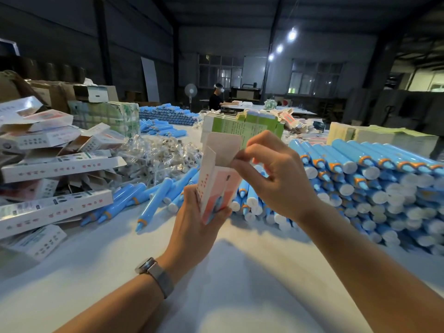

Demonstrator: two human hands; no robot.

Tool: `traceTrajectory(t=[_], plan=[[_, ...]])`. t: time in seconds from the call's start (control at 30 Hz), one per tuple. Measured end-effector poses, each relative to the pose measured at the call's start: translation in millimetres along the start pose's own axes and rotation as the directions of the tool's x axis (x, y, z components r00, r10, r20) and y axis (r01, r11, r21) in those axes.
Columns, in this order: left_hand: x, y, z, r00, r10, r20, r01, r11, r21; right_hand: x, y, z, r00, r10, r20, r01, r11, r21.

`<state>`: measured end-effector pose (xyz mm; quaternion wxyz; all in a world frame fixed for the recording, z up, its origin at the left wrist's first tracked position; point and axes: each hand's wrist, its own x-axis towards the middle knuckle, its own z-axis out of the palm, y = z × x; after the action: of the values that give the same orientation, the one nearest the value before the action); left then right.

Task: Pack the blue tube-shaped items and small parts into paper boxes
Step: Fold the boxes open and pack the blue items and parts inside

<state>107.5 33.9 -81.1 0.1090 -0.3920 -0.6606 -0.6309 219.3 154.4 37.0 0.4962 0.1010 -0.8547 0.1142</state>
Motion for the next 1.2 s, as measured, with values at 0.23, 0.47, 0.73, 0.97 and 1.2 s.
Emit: traceTrajectory(t=[0.23,0.47,0.73,0.97,1.2], plan=[[9,18,16,0.989,-0.005,0.149,0.052,0.949,-0.311,-7,11,-2,0.961,0.118,0.250,-0.128,0.992,0.022],[30,48,30,0.991,0.086,0.099,-0.051,0.948,-0.313,-23,19,-11,0.937,0.318,0.145,-0.345,0.904,0.253],[19,71,30,0.968,0.242,0.061,-0.212,0.926,-0.311,-42,3,-10,0.898,0.435,-0.063,-0.368,0.822,0.435],[-3,87,23,0.983,0.177,0.046,-0.141,0.894,-0.425,-53,-19,-12,0.897,0.436,-0.071,-0.358,0.811,0.463],[-20,93,14,0.976,0.218,0.022,-0.194,0.906,-0.375,-63,-33,-16,0.903,0.425,-0.061,-0.344,0.801,0.489]])
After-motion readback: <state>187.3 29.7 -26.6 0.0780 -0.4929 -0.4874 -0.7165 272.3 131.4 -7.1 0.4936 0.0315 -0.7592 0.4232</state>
